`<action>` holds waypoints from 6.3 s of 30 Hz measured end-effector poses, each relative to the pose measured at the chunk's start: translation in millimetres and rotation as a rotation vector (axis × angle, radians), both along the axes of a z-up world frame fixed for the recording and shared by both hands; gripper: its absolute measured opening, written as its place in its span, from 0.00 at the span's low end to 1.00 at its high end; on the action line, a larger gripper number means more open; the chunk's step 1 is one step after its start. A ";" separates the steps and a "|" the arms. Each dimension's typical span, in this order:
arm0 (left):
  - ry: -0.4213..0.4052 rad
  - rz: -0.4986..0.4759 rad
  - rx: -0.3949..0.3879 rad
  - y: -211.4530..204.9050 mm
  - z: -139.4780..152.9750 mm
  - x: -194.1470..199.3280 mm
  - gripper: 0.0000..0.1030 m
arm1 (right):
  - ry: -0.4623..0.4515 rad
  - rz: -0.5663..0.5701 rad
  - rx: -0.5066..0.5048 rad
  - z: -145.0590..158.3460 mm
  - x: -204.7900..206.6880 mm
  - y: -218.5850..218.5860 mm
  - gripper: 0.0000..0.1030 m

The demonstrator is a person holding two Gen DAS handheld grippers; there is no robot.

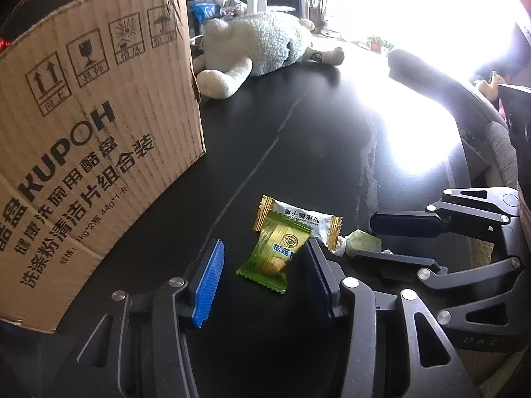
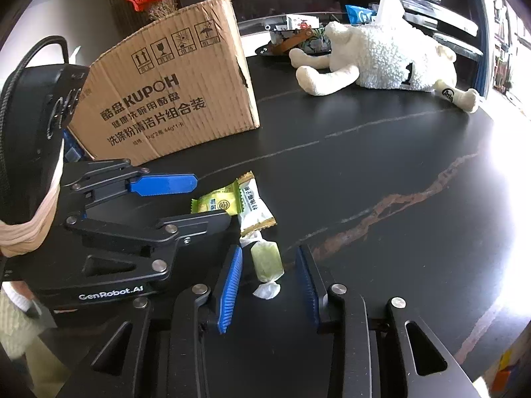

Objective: Organize snacks
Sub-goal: 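Grasp the green-yellow candy with the left gripper while the right grasps the pale green packet, then carry both snacks into the cardboard box and open both grippers, then move the right gripper from the box to the gold-white wrapped candy, then grasp the gold-white wrapped candy with the right gripper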

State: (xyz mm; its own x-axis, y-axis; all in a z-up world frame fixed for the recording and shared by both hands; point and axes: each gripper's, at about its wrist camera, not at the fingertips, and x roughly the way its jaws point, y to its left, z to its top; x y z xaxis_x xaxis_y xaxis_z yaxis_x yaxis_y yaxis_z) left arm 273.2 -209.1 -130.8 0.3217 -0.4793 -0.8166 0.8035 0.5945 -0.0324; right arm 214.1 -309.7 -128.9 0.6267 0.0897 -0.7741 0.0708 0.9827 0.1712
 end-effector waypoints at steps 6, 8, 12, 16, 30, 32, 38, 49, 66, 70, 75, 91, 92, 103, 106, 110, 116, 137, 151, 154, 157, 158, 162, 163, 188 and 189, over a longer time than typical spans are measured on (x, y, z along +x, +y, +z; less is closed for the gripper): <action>0.019 0.005 0.000 -2.6 -0.8 0.1 0.33 | 0.000 0.006 0.009 -1.6 0.4 -0.2 0.24; 0.028 0.010 -0.001 -1.7 -0.1 -0.4 0.29 | 0.000 0.007 0.012 -2.1 0.5 -0.6 0.21; 0.036 0.014 -0.005 2.7 2.1 -6.0 0.24 | -0.011 0.013 0.013 0.4 -1.4 1.1 0.20; 0.042 0.047 -0.021 9.1 9.9 -11.1 0.24 | -0.026 0.016 0.014 5.9 -4.3 2.3 0.20; -0.010 0.169 -0.061 37.1 58.6 -47.5 0.23 | -0.116 0.030 0.026 41.2 -25.3 12.3 0.20; -0.023 0.182 -0.069 40.6 65.0 -50.6 0.24 | -0.132 0.037 0.018 47.9 -27.8 16.0 0.20; -0.066 0.224 -0.118 58.4 93.7 -60.1 0.23 | -0.188 0.055 -0.005 73.6 -32.4 25.7 0.20; -0.146 0.305 -0.206 86.3 144.0 -57.4 0.23 | -0.331 0.100 -0.016 132.4 -26.5 45.0 0.20; -0.220 0.461 -0.266 126.1 192.4 -17.5 0.23 | -0.444 0.189 -0.011 190.0 29.2 72.3 0.20; -0.209 0.486 -0.266 129.7 194.6 -1.4 0.23 | -0.435 0.205 -0.008 194.3 47.1 75.9 0.20; -0.191 0.507 -0.268 133.7 195.6 23.5 0.23 | -0.426 0.212 -0.034 197.4 68.8 78.2 0.20; -0.139 0.565 -0.207 125.6 181.1 86.1 0.25 | -0.356 0.210 -0.055 188.5 139.7 75.7 0.20; -0.141 0.568 -0.206 124.8 181.2 87.6 0.27 | -0.345 0.212 -0.053 186.9 143.5 74.8 0.20; -0.231 0.644 -0.161 127.3 184.7 68.9 0.55 | -0.319 0.180 -0.063 179.5 136.3 64.3 0.39; -0.260 0.658 -0.165 127.5 188.3 53.9 0.56 | -0.338 0.165 -0.082 182.2 122.2 63.6 0.48; -0.284 0.674 -0.173 127.0 191.5 33.4 0.57 | -0.358 0.149 -0.092 184.8 100.9 60.7 0.51; -0.321 0.682 -0.169 121.4 192.7 3.5 0.61 | -0.381 0.134 -0.101 188.0 73.5 51.0 0.52; -0.269 0.748 -0.107 101.5 134.3 -48.9 0.67 | -0.282 0.101 -0.105 133.8 19.5 21.7 0.52; -0.131 0.770 -0.045 95.6 74.7 -45.6 0.67 | -0.143 0.115 -0.063 70.4 25.1 16.0 0.52; -0.101 0.767 -0.028 92.3 62.4 -42.8 0.67 | -0.106 0.121 -0.045 55.5 28.7 14.6 0.52; -0.083 0.757 -0.008 87.3 52.1 -40.6 0.67 | -0.079 0.125 -0.036 44.4 31.9 14.1 0.52; -0.079 0.753 -0.003 85.8 49.5 -40.2 0.67 | -0.069 0.124 -0.033 40.4 33.5 13.5 0.52; -0.059 0.742 0.019 80.7 37.9 -37.7 0.67 | -0.043 0.122 -0.027 28.6 38.0 11.5 0.52; -0.051 0.741 0.023 79.8 34.8 -36.5 0.67 | -0.036 0.123 -0.025 26.1 38.9 11.0 0.51; 0.024 0.733 0.047 76.4 5.6 -21.6 0.67 | 0.008 0.158 -0.067 -2.0 47.8 21.4 0.22; 0.022 0.733 0.048 76.3 5.9 -22.1 0.67 | 0.005 0.158 -0.063 -1.1 47.3 21.3 0.22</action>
